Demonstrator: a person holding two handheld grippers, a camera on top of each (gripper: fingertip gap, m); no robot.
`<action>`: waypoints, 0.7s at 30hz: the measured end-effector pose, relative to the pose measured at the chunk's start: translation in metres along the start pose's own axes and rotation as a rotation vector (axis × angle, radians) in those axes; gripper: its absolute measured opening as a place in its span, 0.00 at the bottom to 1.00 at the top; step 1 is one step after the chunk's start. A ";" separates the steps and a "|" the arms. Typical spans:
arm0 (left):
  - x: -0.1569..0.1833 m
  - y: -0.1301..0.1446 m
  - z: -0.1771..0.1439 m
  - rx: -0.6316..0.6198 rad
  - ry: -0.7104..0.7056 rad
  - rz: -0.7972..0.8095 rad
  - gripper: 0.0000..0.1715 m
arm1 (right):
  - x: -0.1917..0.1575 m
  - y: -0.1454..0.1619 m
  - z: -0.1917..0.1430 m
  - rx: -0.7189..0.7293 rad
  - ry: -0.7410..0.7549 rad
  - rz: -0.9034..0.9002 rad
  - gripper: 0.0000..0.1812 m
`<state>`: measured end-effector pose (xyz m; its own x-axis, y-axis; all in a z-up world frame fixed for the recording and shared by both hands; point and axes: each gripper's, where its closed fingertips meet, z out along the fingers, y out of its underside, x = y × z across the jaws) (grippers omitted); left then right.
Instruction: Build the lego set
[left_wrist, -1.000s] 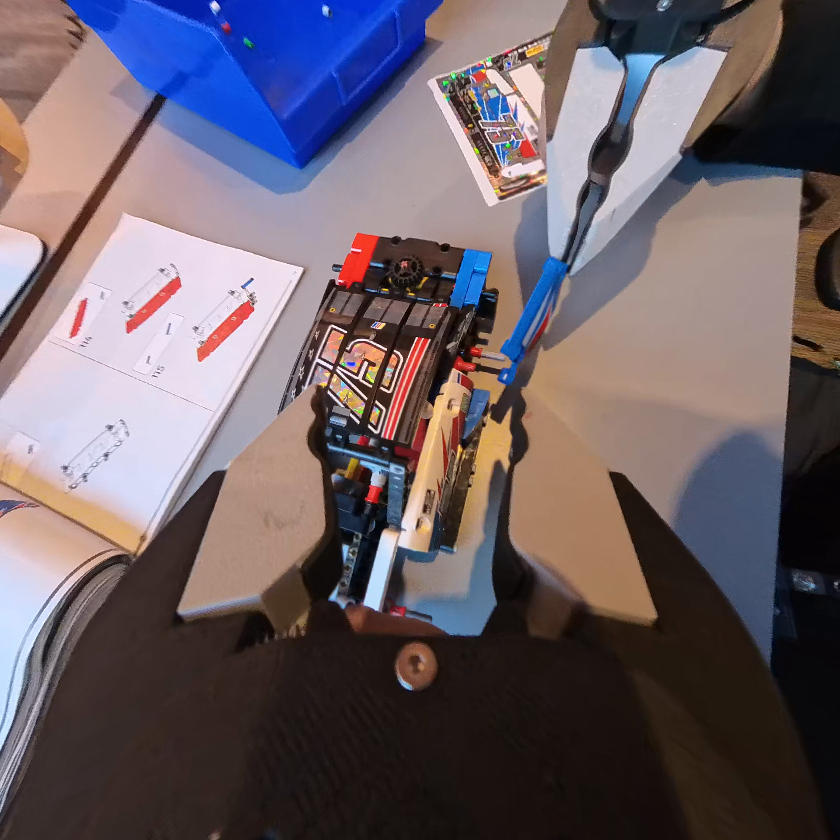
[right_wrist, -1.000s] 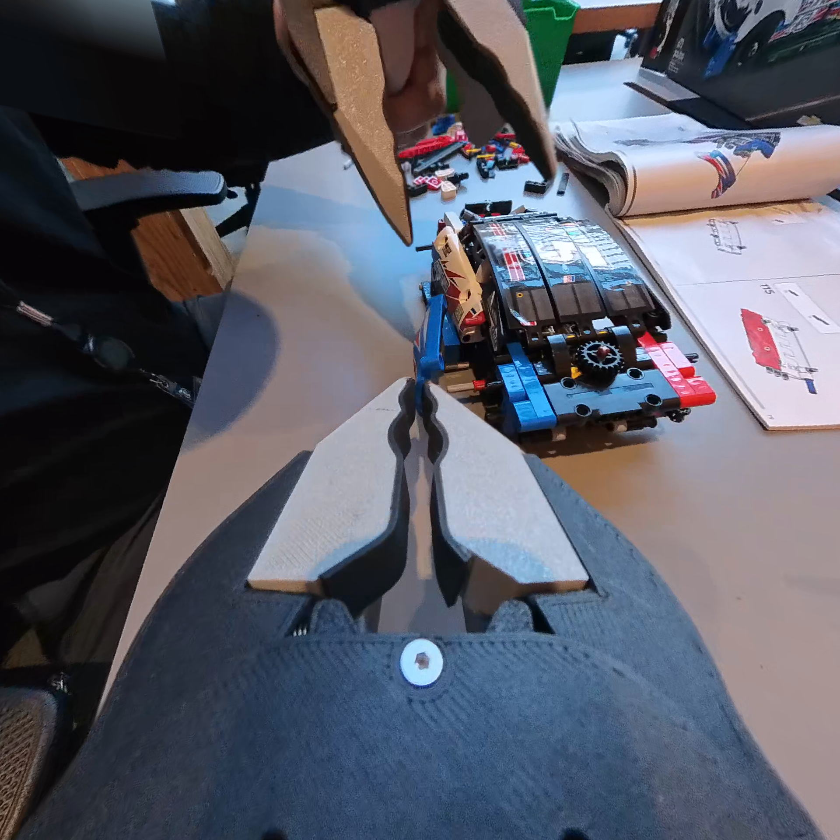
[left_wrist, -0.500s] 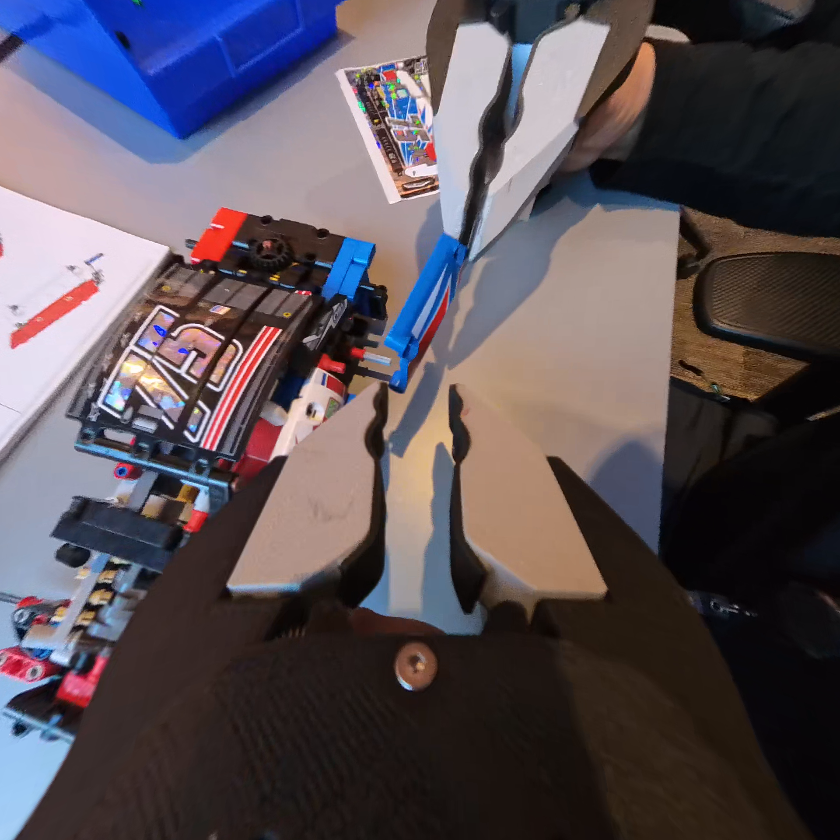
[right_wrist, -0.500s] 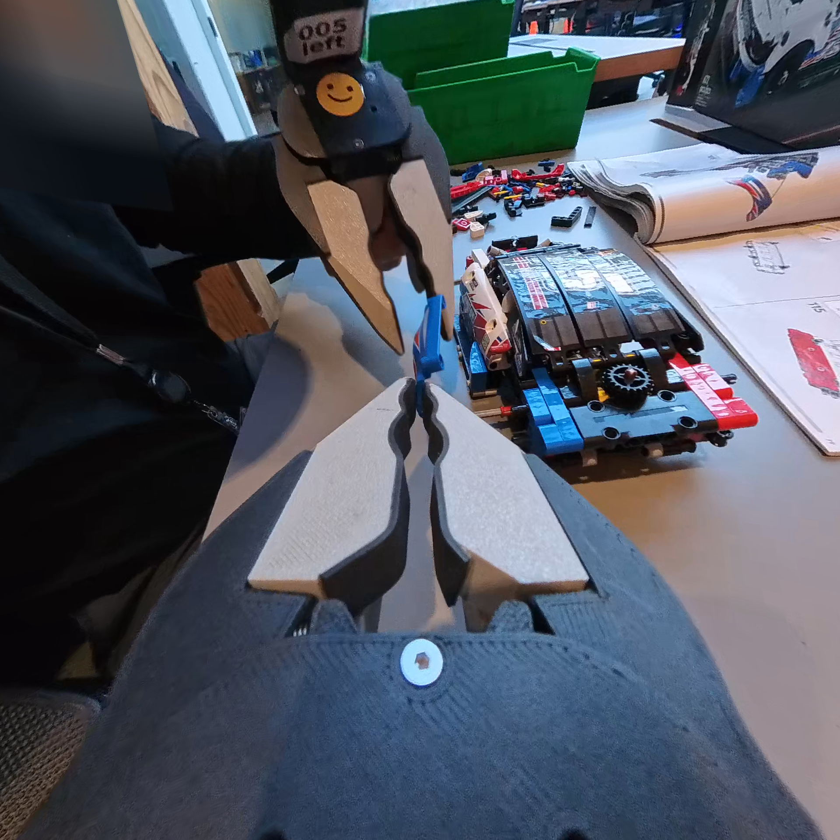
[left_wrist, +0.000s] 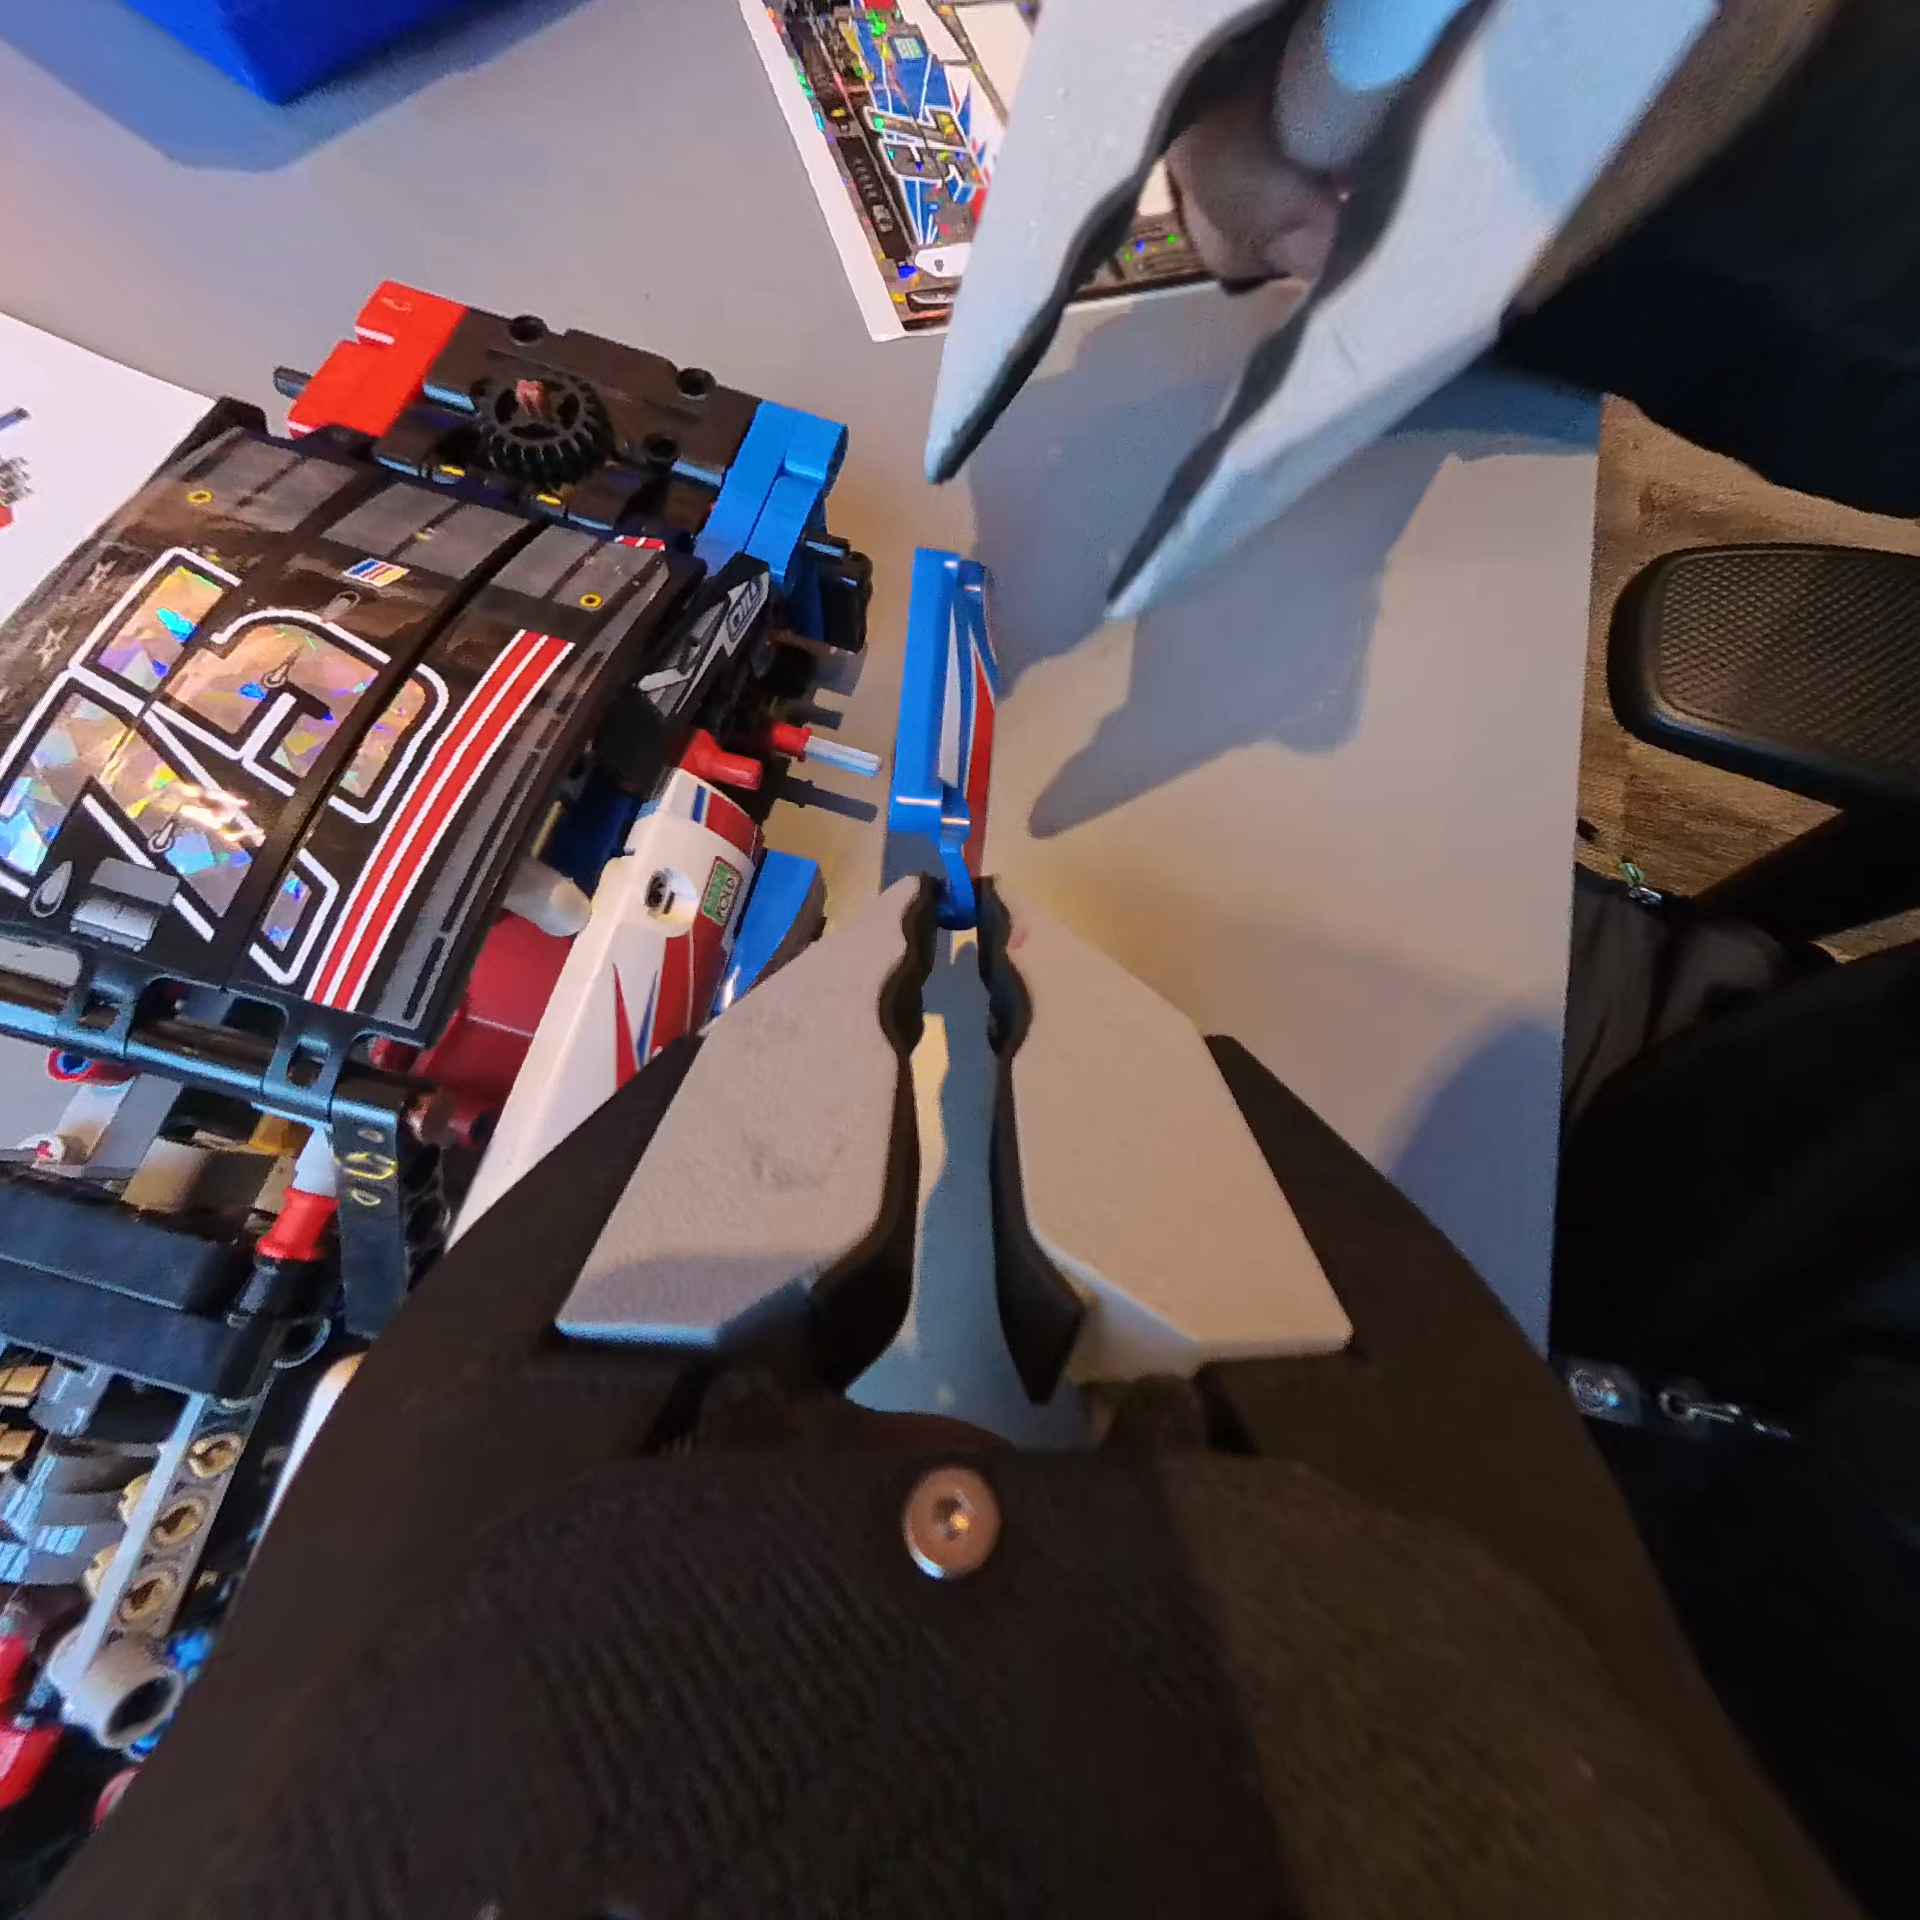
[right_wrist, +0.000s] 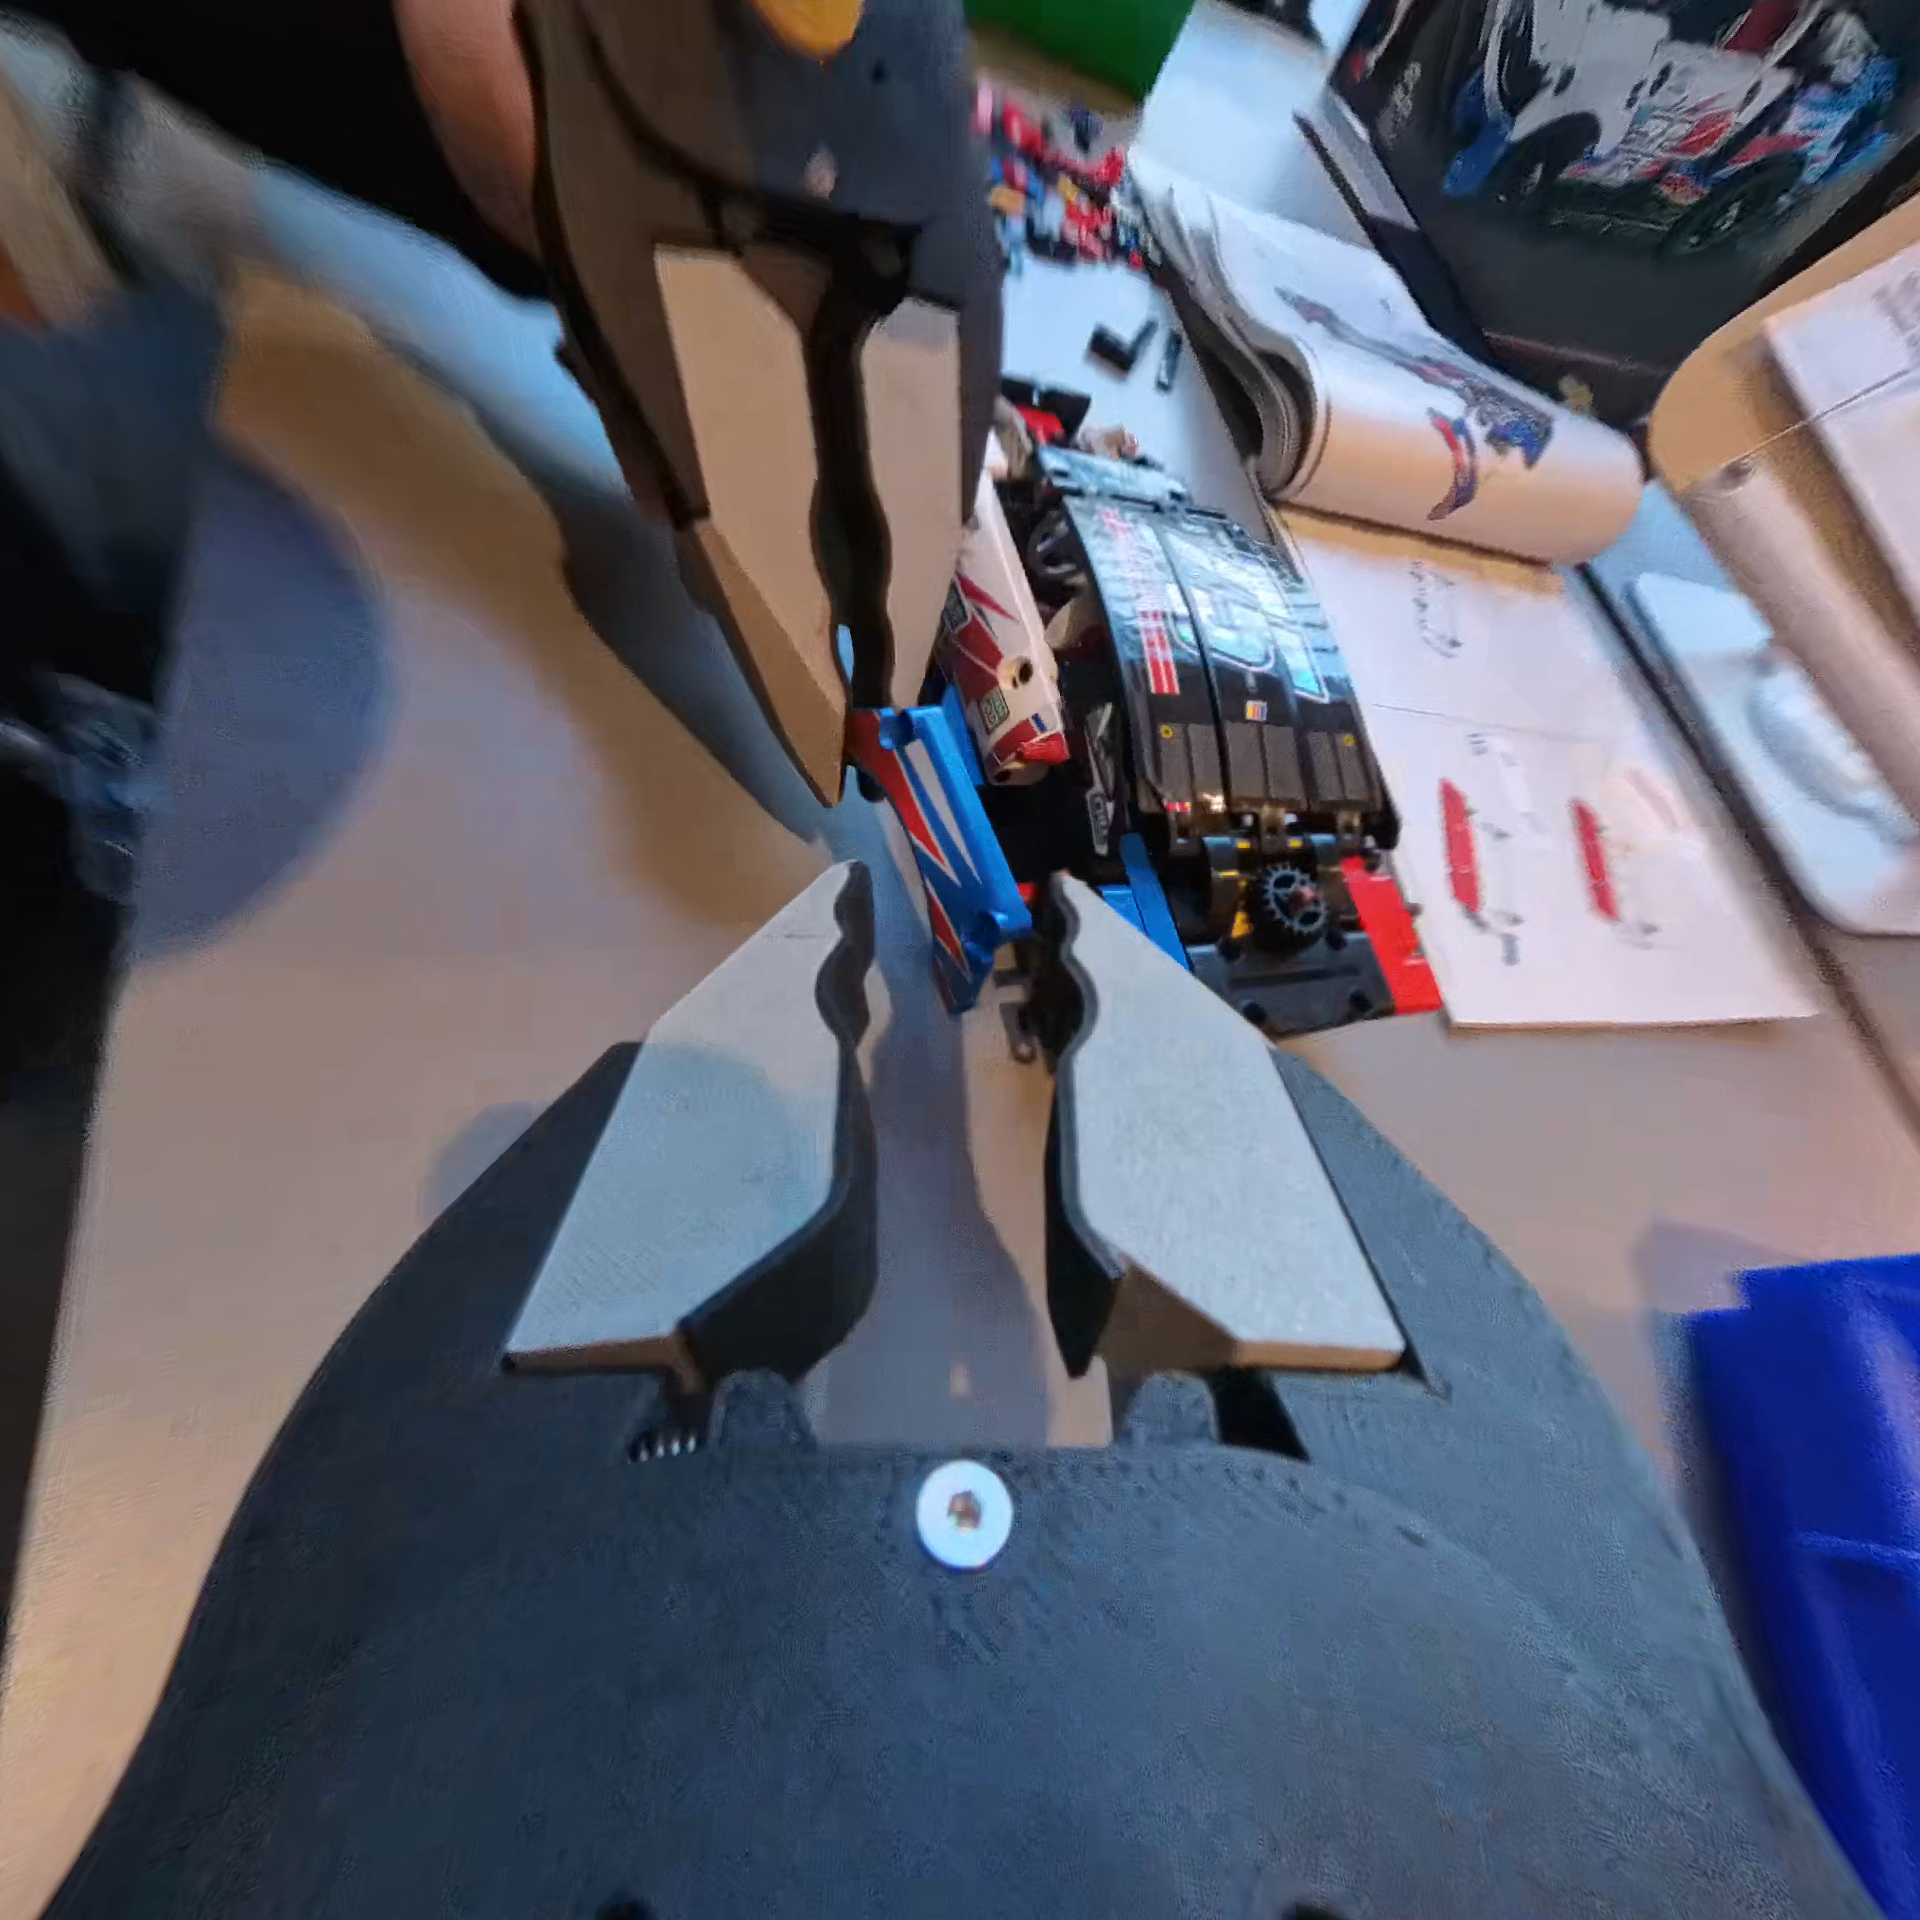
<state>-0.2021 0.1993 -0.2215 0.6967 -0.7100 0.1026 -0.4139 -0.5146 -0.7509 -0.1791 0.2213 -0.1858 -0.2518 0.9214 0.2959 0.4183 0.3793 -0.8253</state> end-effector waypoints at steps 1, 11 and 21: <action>0.000 0.001 0.001 -0.013 0.007 0.004 0.02 | -0.001 0.002 0.005 -0.055 0.040 -0.075 0.17; -0.007 0.002 -0.001 -0.087 -0.038 0.151 0.02 | -0.001 0.004 0.033 -0.276 0.243 -0.531 0.06; -0.009 -0.002 -0.005 -0.021 -0.043 0.127 0.02 | -0.005 -0.003 0.032 -0.225 0.268 -0.522 0.04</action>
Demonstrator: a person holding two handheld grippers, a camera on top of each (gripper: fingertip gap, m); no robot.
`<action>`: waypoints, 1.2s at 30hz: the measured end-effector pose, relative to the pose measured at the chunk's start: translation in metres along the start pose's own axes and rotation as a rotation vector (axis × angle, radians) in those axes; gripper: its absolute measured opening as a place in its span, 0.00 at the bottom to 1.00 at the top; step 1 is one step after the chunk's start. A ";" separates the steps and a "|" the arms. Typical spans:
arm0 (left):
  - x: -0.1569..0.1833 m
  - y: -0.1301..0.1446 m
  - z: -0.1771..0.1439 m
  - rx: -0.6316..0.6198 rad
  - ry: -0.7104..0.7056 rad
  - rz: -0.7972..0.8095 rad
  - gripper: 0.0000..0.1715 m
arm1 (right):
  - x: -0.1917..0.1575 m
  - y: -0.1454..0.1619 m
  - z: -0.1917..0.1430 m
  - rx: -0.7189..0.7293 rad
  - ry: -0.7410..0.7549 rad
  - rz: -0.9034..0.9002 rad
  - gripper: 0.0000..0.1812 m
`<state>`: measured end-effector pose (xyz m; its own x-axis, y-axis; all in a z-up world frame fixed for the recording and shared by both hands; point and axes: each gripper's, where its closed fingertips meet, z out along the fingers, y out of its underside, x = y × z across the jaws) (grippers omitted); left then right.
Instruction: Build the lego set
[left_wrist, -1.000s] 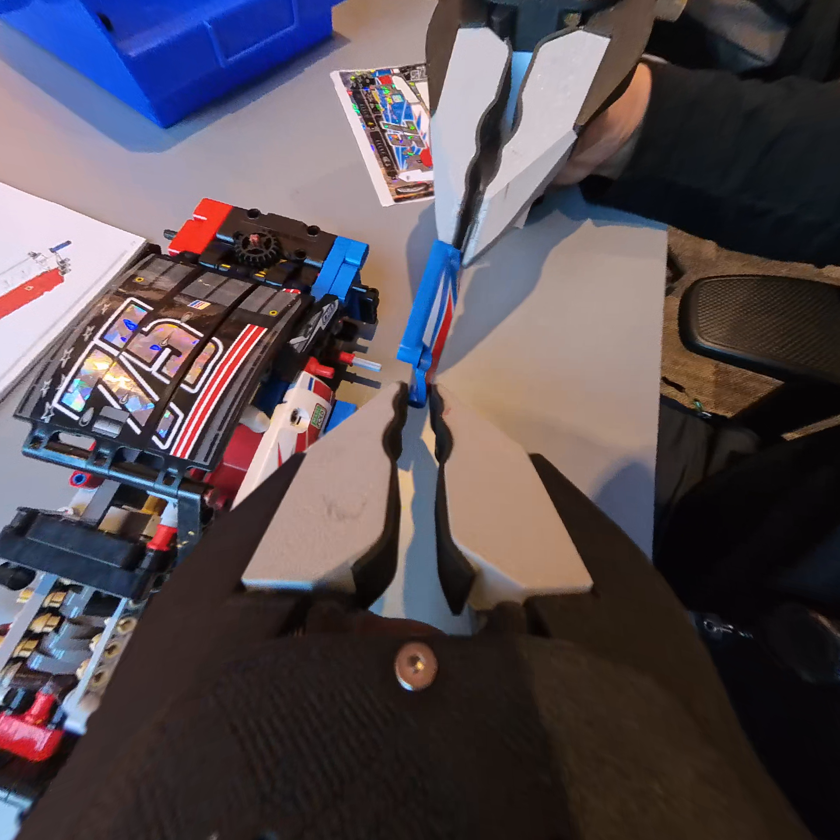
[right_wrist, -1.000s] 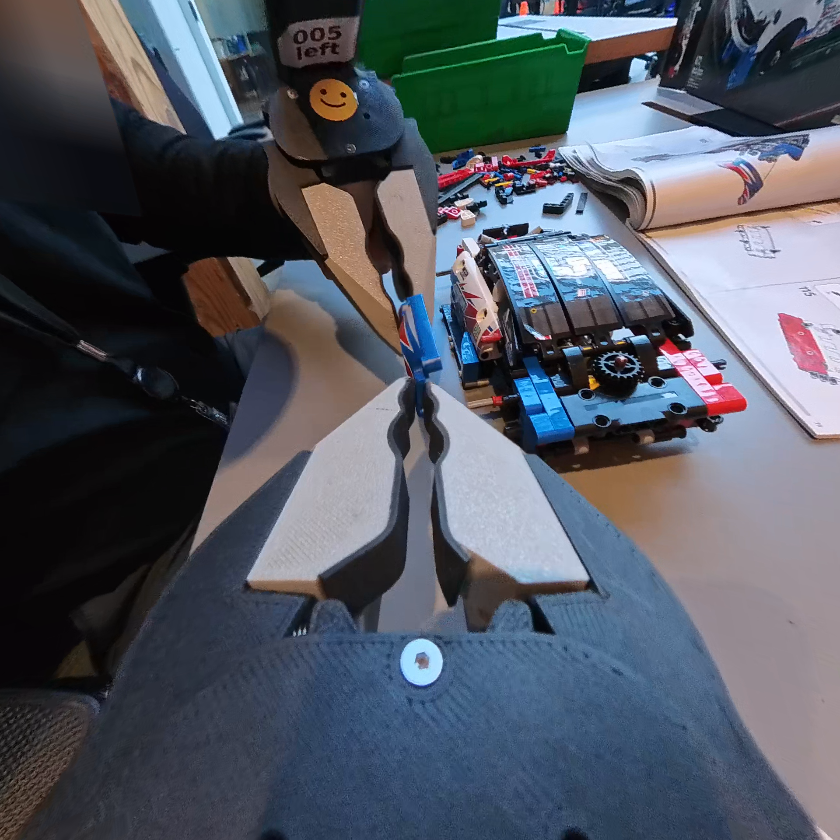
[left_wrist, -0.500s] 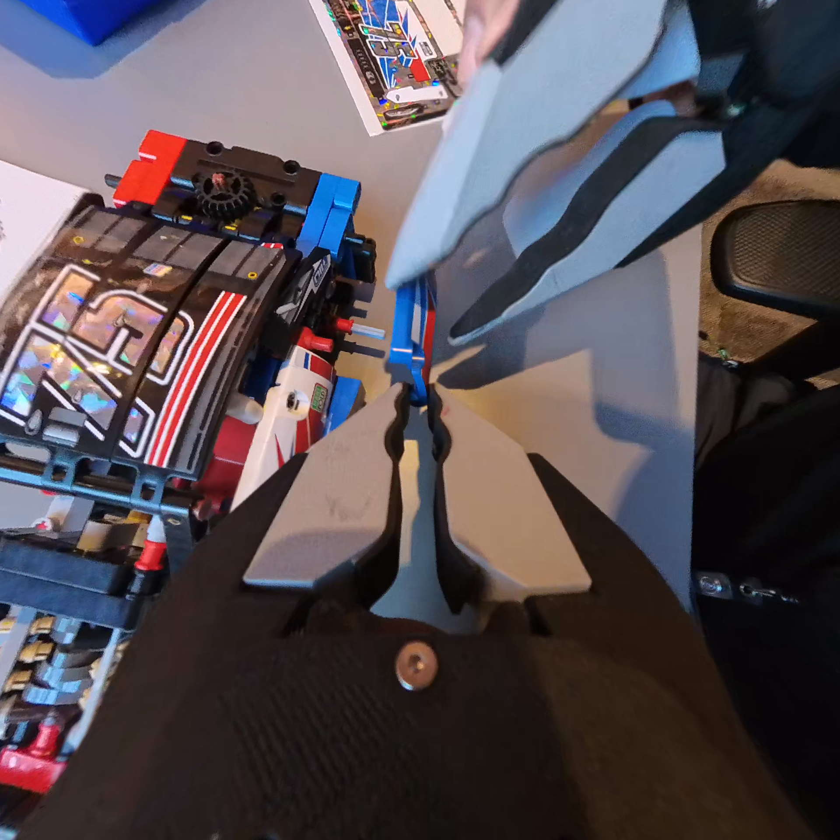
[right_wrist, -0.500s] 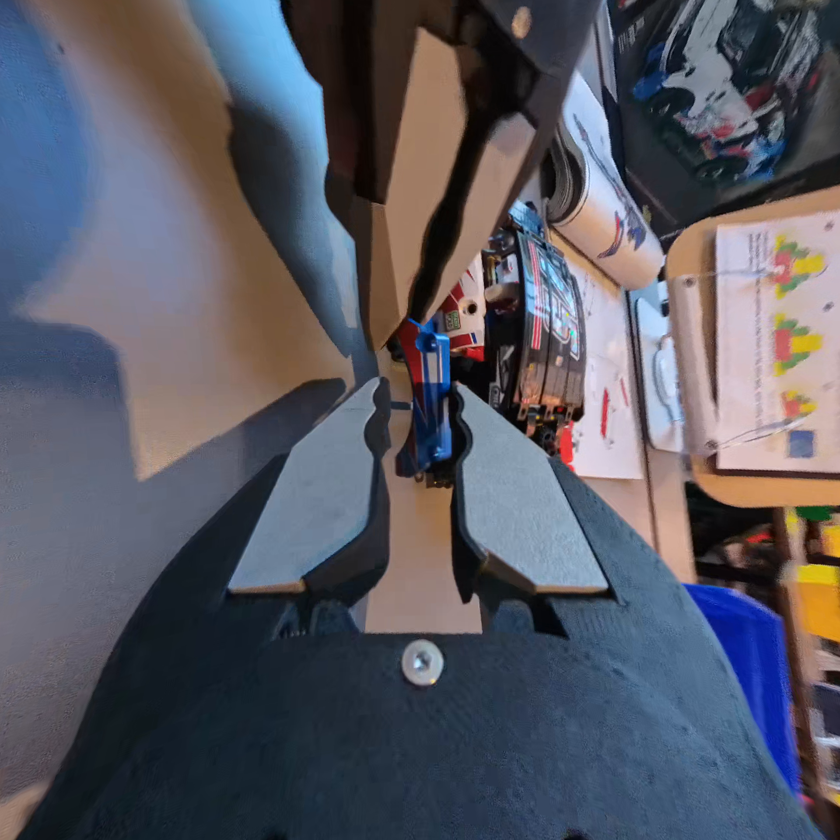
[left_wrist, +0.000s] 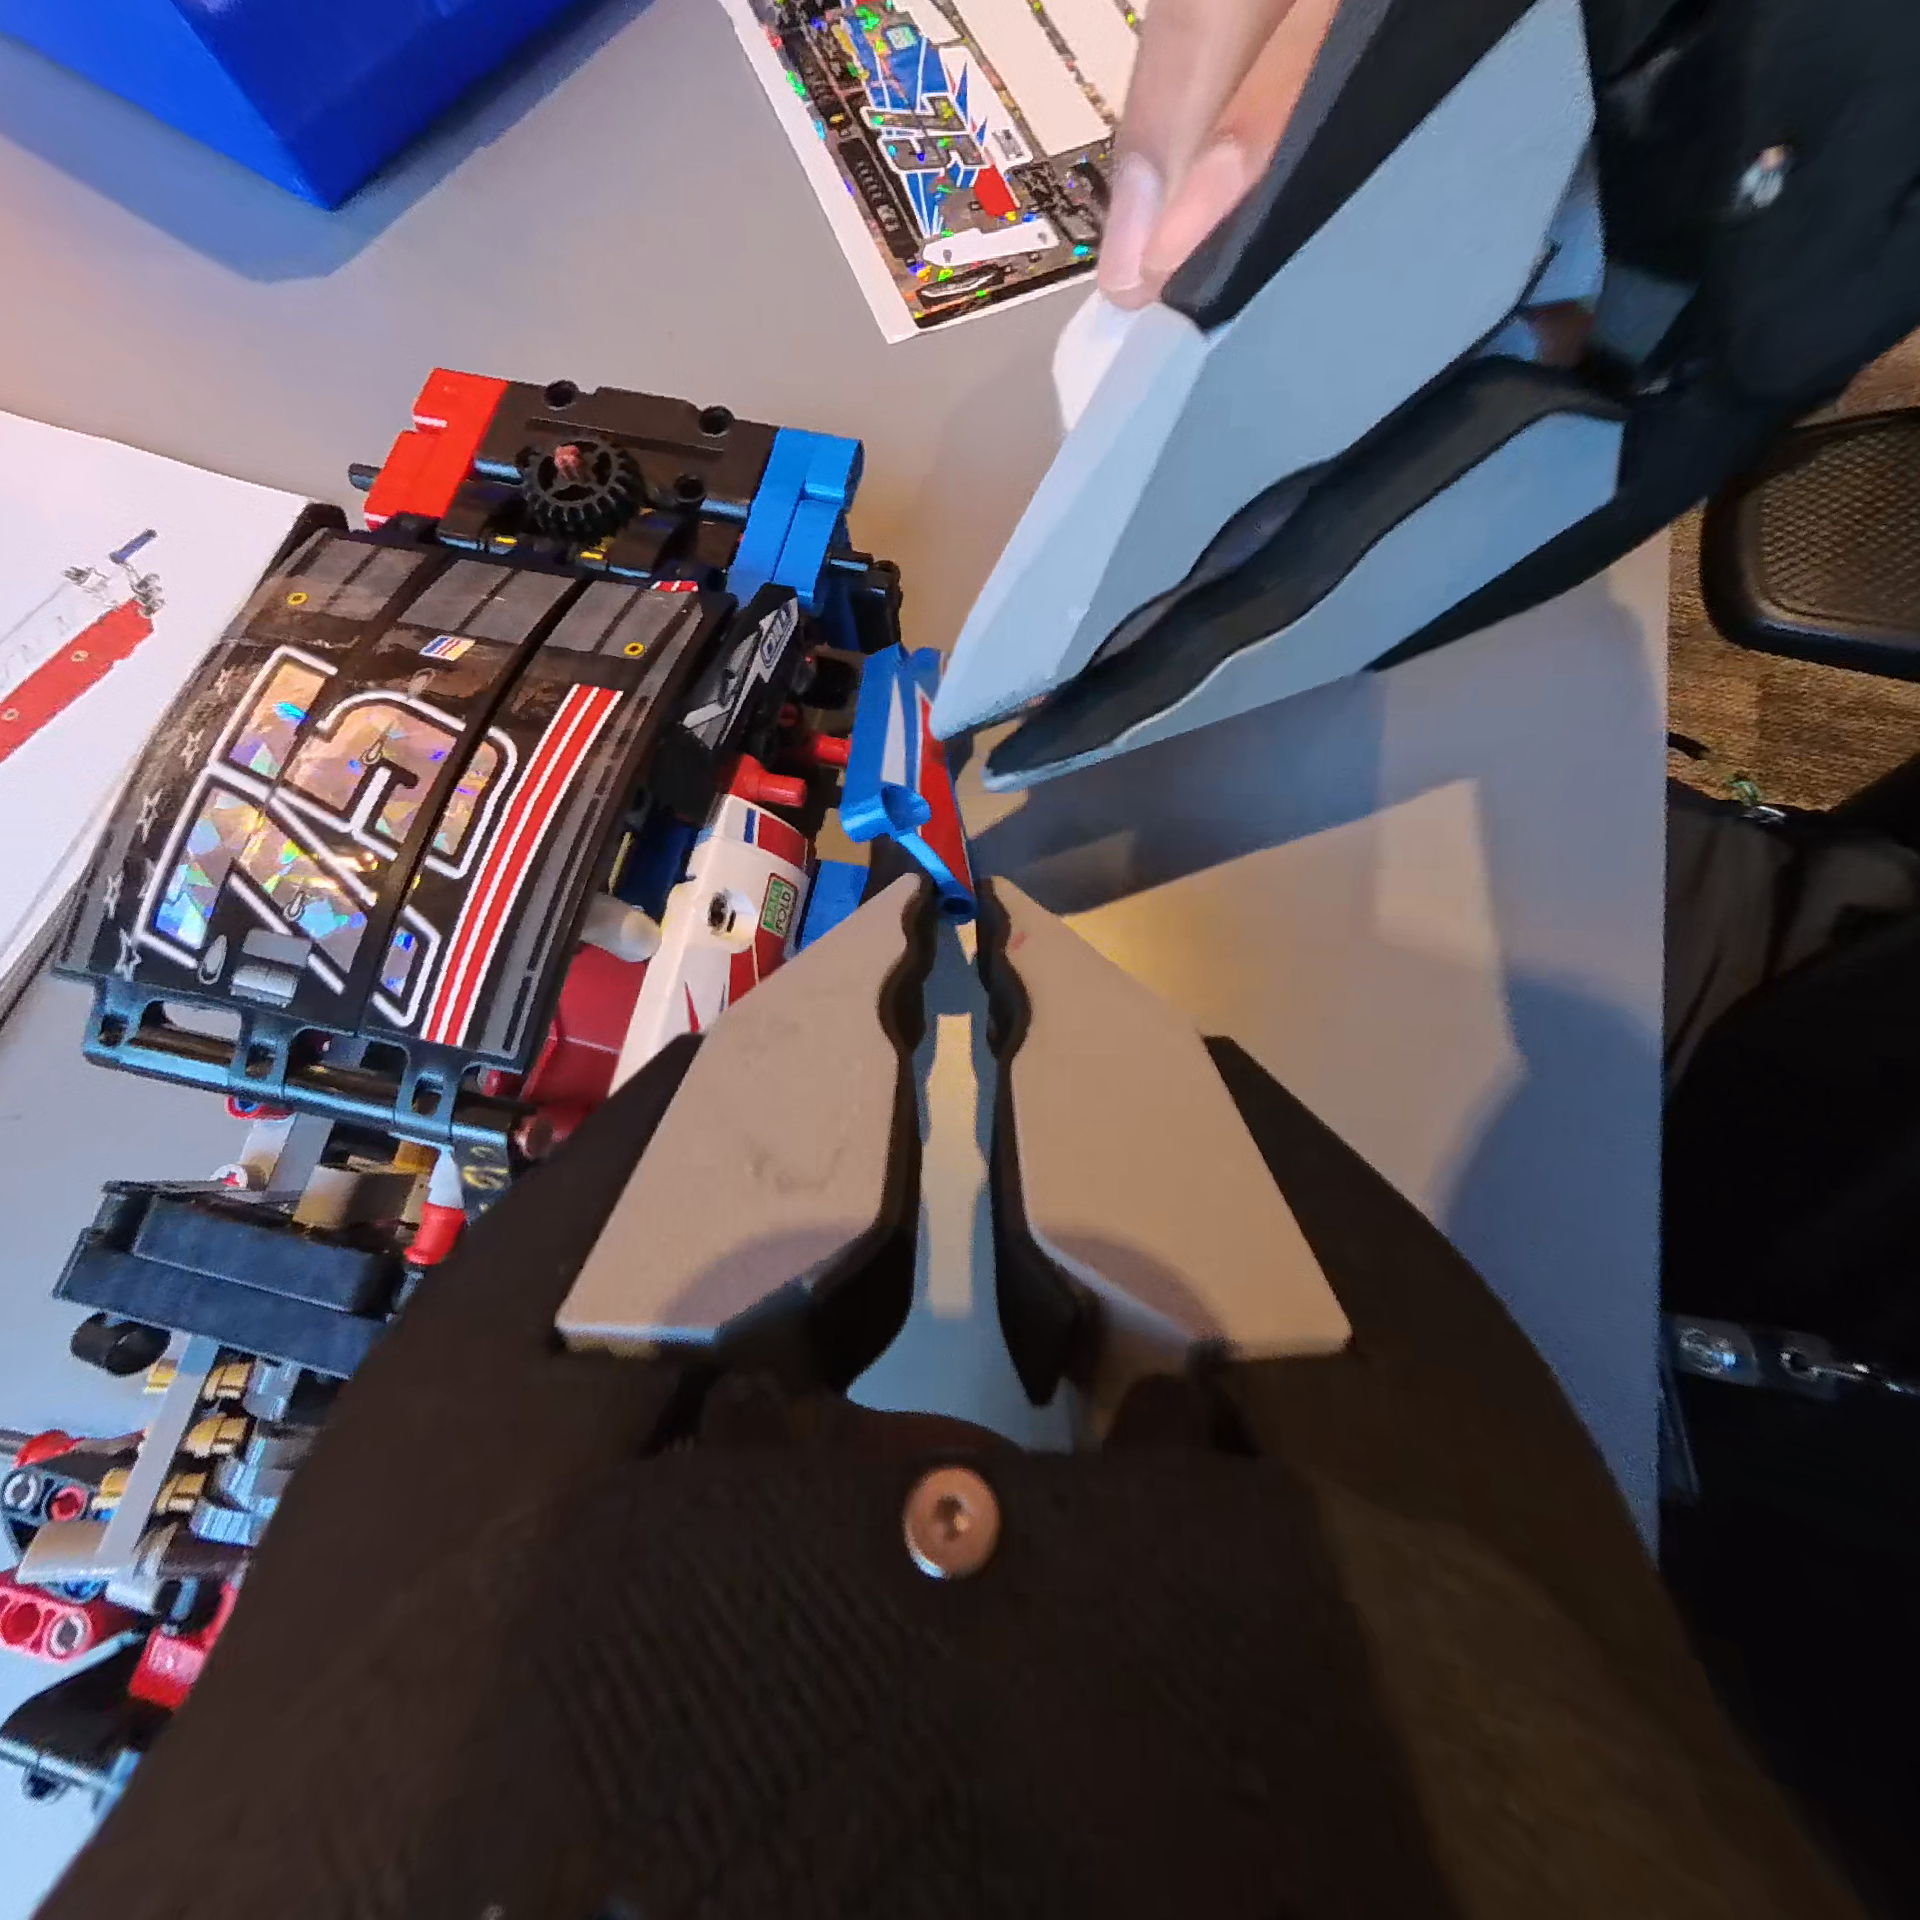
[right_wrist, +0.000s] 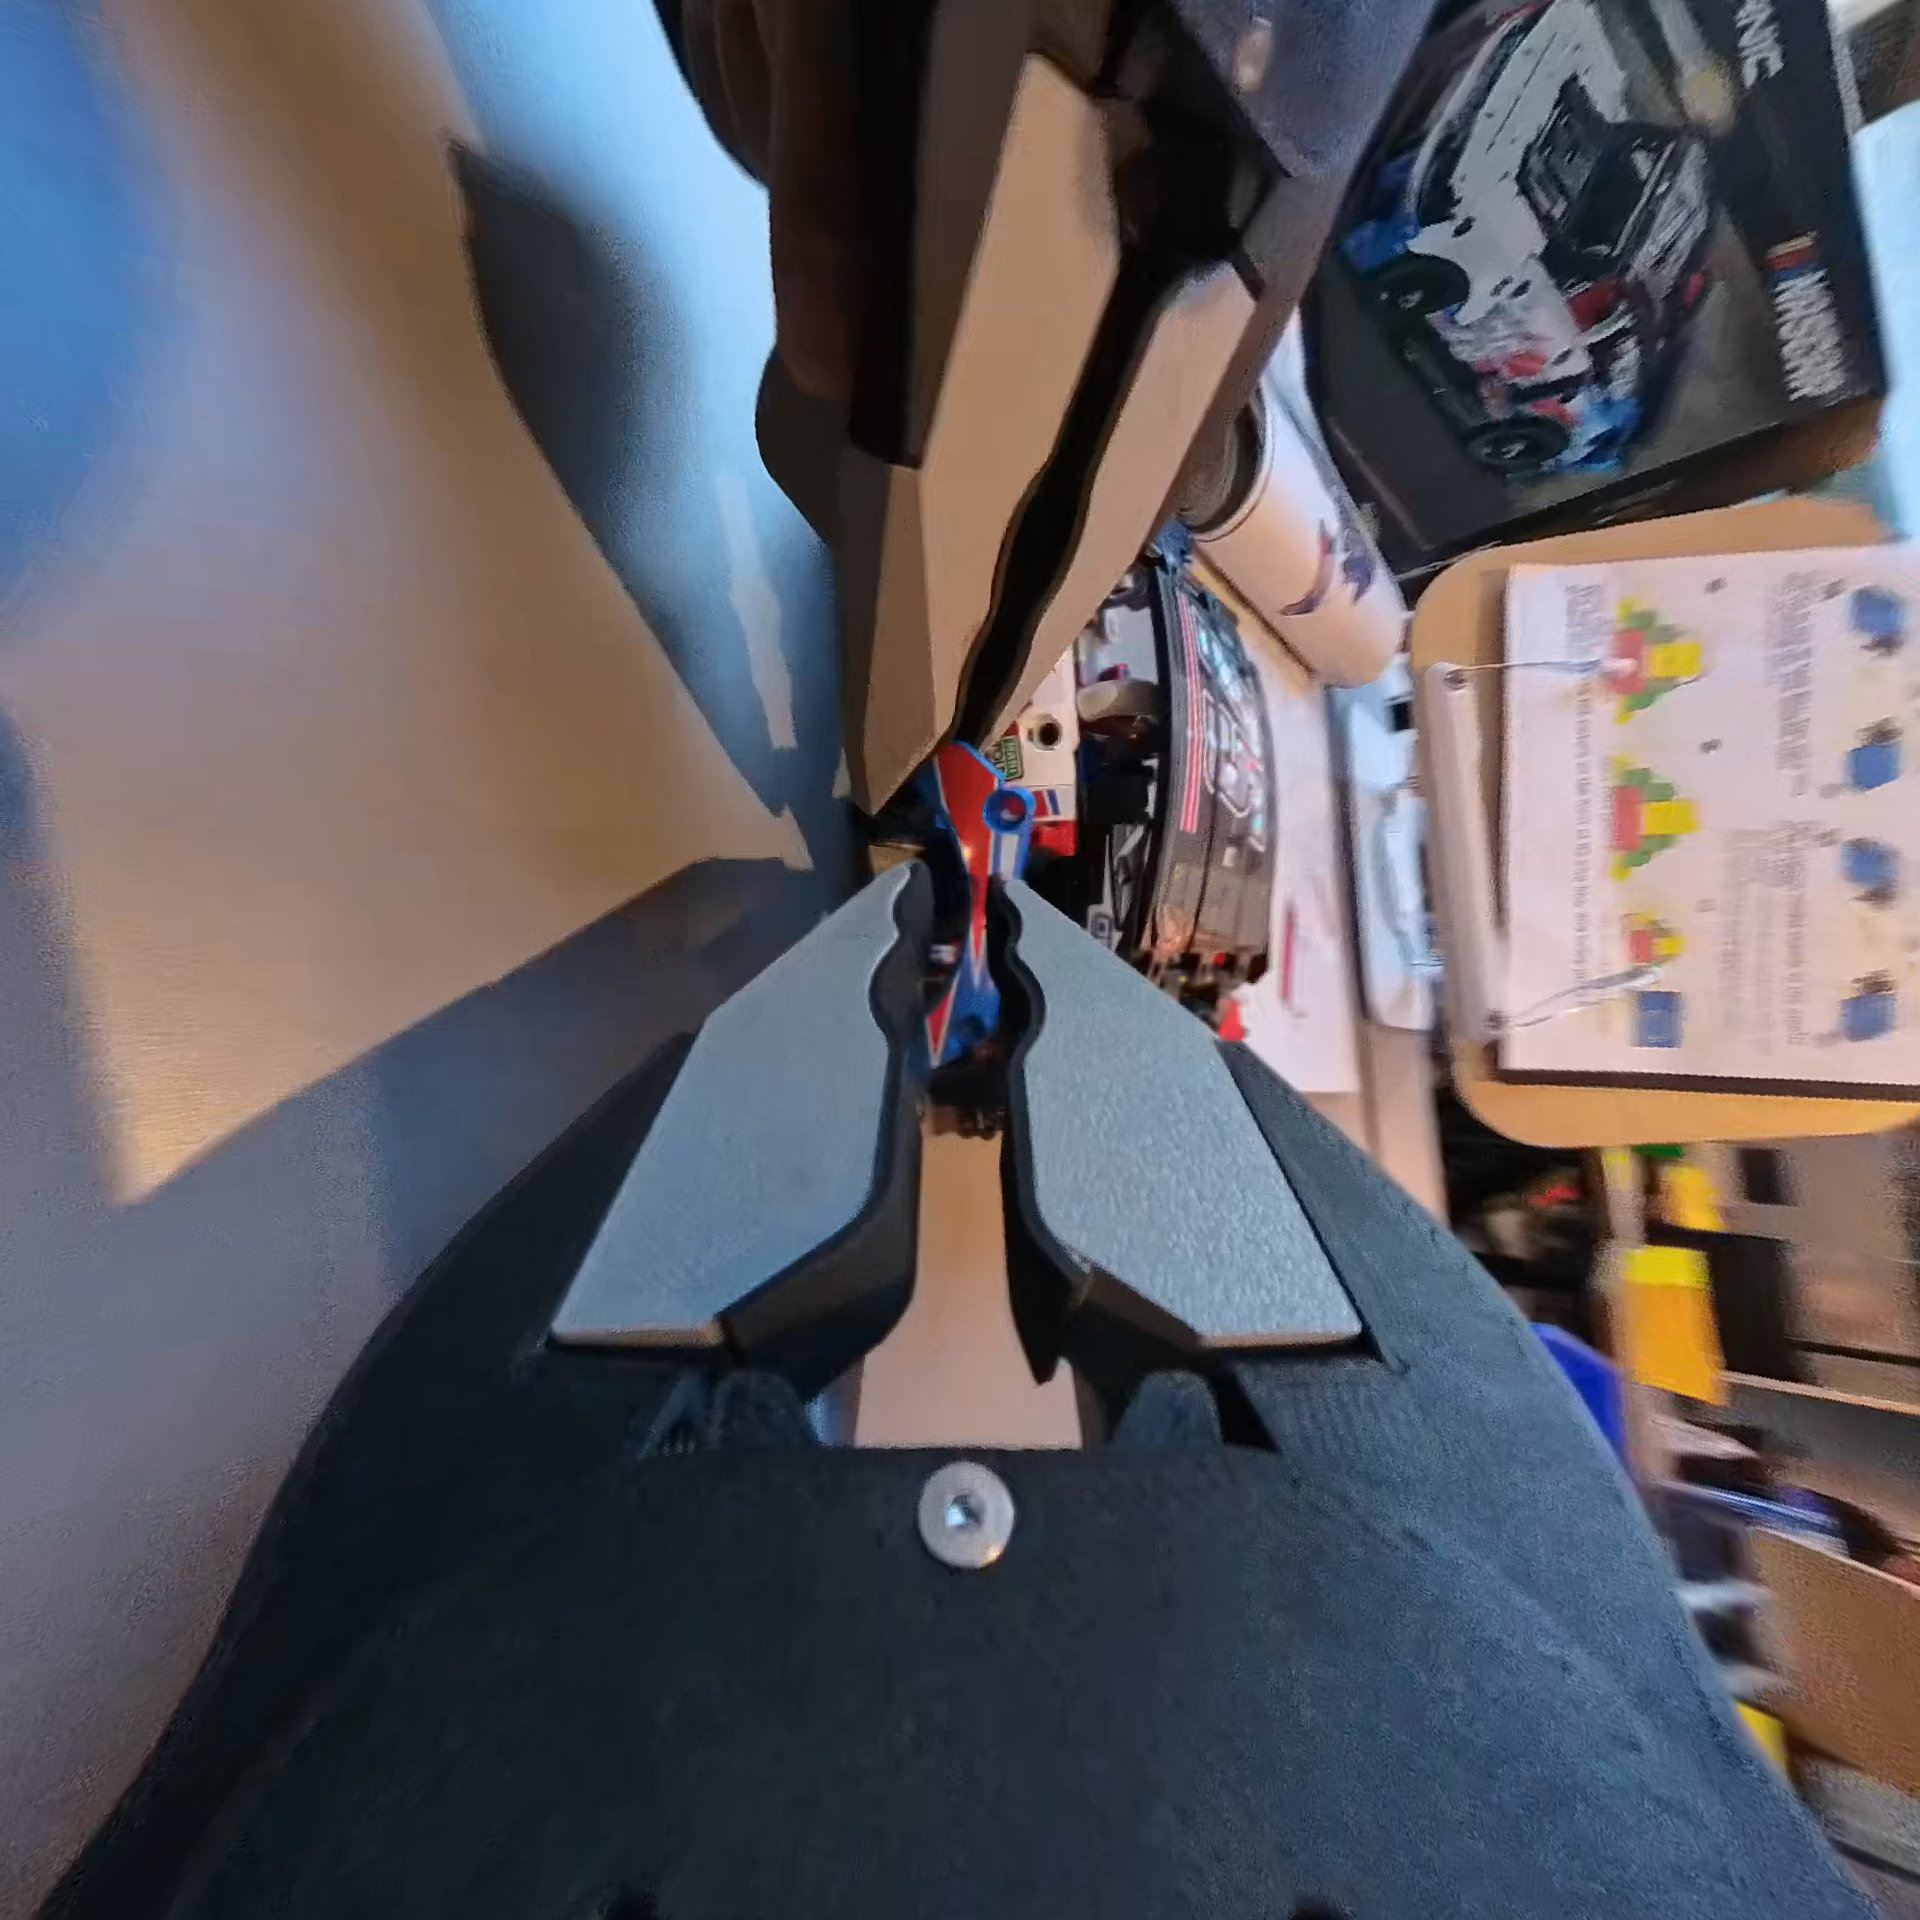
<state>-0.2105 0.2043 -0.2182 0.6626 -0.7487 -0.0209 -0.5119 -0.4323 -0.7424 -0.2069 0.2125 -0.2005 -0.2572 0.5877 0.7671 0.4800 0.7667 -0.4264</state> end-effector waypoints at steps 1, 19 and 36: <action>0.001 -0.002 -0.001 0.013 0.000 0.032 0.02 | 0.000 -0.001 -0.003 0.022 -0.034 0.060 0.06; 0.009 0.004 -0.003 0.062 -0.060 0.250 0.02 | 0.001 0.000 0.002 -0.072 0.015 -0.044 0.08; -0.043 -0.045 -0.072 0.126 -0.210 -0.104 0.50 | 0.014 0.019 0.015 -0.191 0.194 -0.148 0.08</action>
